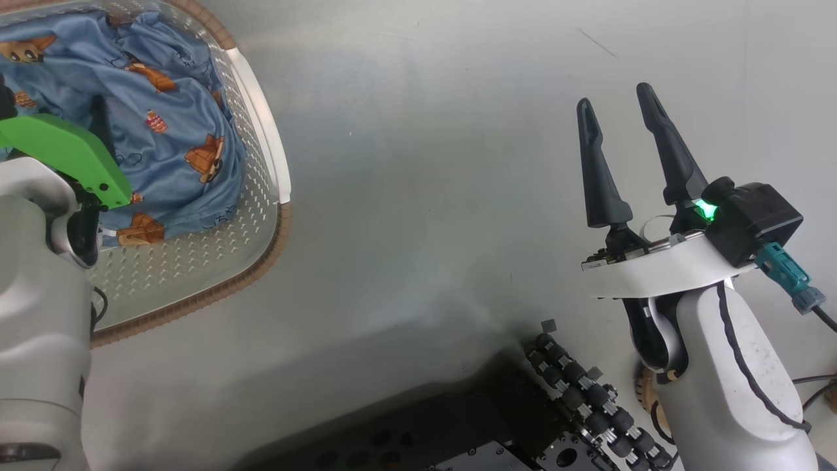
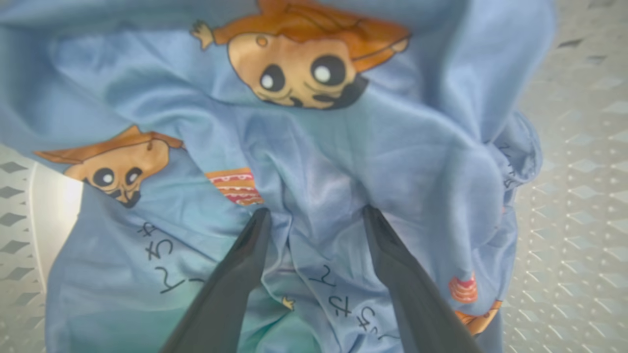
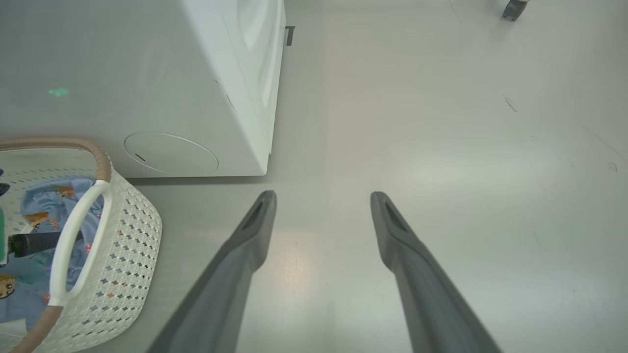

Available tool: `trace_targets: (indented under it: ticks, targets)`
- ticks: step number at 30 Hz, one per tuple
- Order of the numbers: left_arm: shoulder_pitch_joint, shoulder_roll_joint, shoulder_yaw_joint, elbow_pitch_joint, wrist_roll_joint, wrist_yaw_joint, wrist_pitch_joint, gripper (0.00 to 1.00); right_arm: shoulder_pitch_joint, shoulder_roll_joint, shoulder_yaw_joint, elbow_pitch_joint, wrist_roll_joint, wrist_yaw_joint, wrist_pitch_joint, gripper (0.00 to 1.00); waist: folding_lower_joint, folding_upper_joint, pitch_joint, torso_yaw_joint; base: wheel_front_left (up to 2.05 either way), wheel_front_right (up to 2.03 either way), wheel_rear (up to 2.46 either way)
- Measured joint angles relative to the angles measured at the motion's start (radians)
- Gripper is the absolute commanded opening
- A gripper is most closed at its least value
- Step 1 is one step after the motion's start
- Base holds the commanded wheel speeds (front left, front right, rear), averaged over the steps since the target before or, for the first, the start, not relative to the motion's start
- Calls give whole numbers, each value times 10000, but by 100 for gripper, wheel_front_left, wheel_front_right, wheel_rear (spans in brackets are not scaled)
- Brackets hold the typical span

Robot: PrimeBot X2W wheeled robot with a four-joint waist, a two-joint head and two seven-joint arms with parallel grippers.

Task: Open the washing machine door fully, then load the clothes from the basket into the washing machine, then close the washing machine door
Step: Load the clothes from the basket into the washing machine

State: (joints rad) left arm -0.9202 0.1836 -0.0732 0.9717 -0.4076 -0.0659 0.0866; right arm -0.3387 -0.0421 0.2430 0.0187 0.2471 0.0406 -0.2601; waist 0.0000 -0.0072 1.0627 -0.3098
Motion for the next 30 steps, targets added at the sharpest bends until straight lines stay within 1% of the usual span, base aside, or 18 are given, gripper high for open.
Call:
trace_targets:
  ticks: [1, 4, 5, 7, 8, 9, 17, 21, 23, 30]
  targets:
    - [-30, -8, -17, 59, 27, 0, -2, 93, 4, -2, -27, -25, -12, 0, 0, 100, 0, 0, 8, 7, 5, 5, 5]
    - [-71, -48, -58, 203, 31, 0, -128, 59, 21, 0, -90, -86, -35, 0, 0, 100, 0, 0, 29, 28, 13, 13, 13]
    - [-88, -67, -61, 221, 31, -2, -207, 44, 42, -2, -117, -100, -59, 0, 0, 100, 0, 0, 36, 37, 12, 12, 12]
    - [-182, -109, -88, 270, 40, -2, -295, 25, 104, -2, -159, -113, -111, 0, 0, 100, 0, 0, 50, 59, 5, 5, 5]
    - [-245, -115, -104, 278, 42, -2, -349, 10, 138, -2, -165, -115, -125, 0, 0, 100, 0, 0, 58, 73, 0, 0, 0]
    - [-306, -115, -104, 291, 42, -4, -430, 0, 166, -2, -165, -115, -136, 0, 0, 100, 0, 0, 66, 87, 0, 0, 0]
    - [-488, -127, -27, 564, 23, -127, -813, 0, 168, -2, -196, -117, -198, 12, 0, 100, 0, 0, 102, 230, 0, 0, 0]
    - [-495, -161, 13, 606, -4, -130, -1218, 0, -45, -2, -199, -54, -198, 33, 0, 100, 0, 0, 78, 308, 0, 0, 0]
    - [-491, -186, 19, 646, -4, -132, -1450, 0, -252, -4, -198, -17, -198, 104, 0, 100, 0, 0, 27, 339, 0, 0, 0]
    - [-83, -903, -268, 811, 21, -318, -2543, 0, -681, -17, -608, 232, -313, 104, 0, 100, 0, 0, -400, 556, 0, 0, 0]
